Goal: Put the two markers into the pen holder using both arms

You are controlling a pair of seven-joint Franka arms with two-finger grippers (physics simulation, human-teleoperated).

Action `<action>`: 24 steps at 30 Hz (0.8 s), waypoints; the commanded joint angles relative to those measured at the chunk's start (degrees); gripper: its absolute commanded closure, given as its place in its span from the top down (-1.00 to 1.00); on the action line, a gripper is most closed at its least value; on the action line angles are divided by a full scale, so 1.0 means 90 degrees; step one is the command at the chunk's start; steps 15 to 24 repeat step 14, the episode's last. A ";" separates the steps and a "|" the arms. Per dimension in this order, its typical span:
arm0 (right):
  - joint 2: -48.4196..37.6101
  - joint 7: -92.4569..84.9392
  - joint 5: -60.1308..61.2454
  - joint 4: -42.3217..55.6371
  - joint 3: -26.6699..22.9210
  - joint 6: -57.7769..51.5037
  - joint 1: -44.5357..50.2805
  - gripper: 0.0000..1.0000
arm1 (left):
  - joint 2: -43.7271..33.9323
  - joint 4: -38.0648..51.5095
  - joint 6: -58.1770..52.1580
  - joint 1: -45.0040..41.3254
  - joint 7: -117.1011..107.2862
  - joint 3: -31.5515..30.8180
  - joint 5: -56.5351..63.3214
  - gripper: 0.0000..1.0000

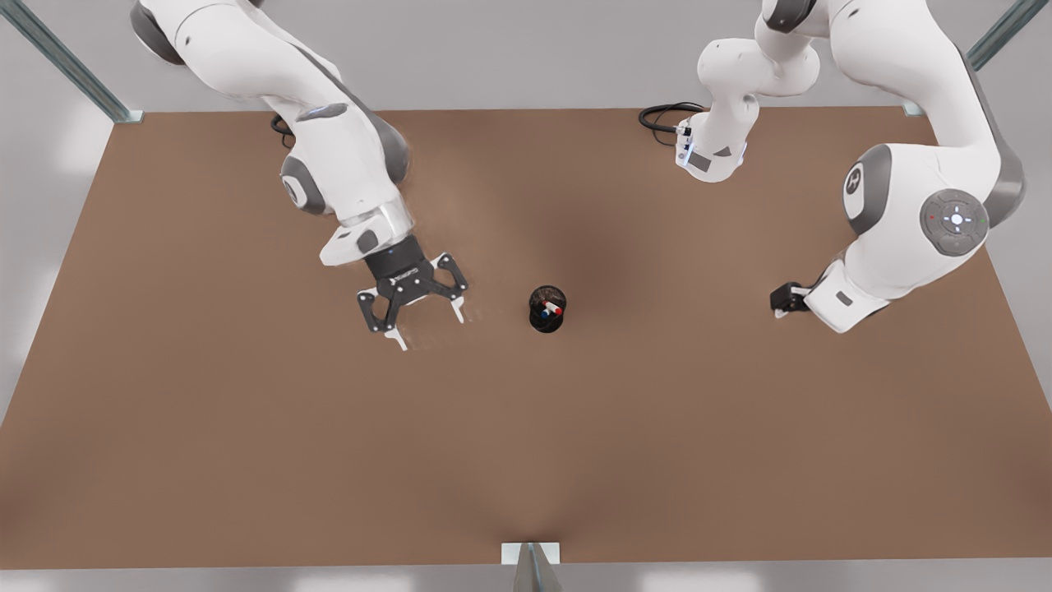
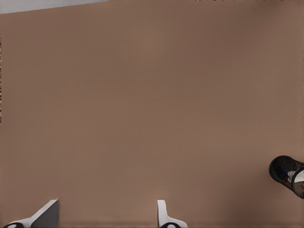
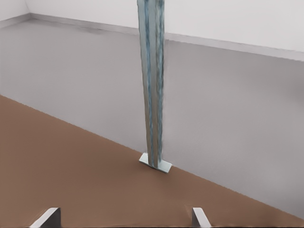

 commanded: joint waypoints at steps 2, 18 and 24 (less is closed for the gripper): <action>-0.1408 -0.1671 0.2986 -0.0022 -0.3980 -0.4432 0.1888 1.00 | 0.0042 0.0022 -0.0155 -0.0084 -0.0184 0.0008 0.0027 1.00; -0.0012 -0.3205 0.3201 0.1393 -0.5310 -0.6044 0.2230 1.00 | 0.0227 0.0042 -0.0165 -0.0220 -0.0164 -0.0002 0.0085 1.00; -0.0012 -0.3205 0.3201 0.1393 -0.5310 -0.6044 0.2230 1.00 | 0.0227 0.0042 -0.0165 -0.0220 -0.0164 -0.0002 0.0085 1.00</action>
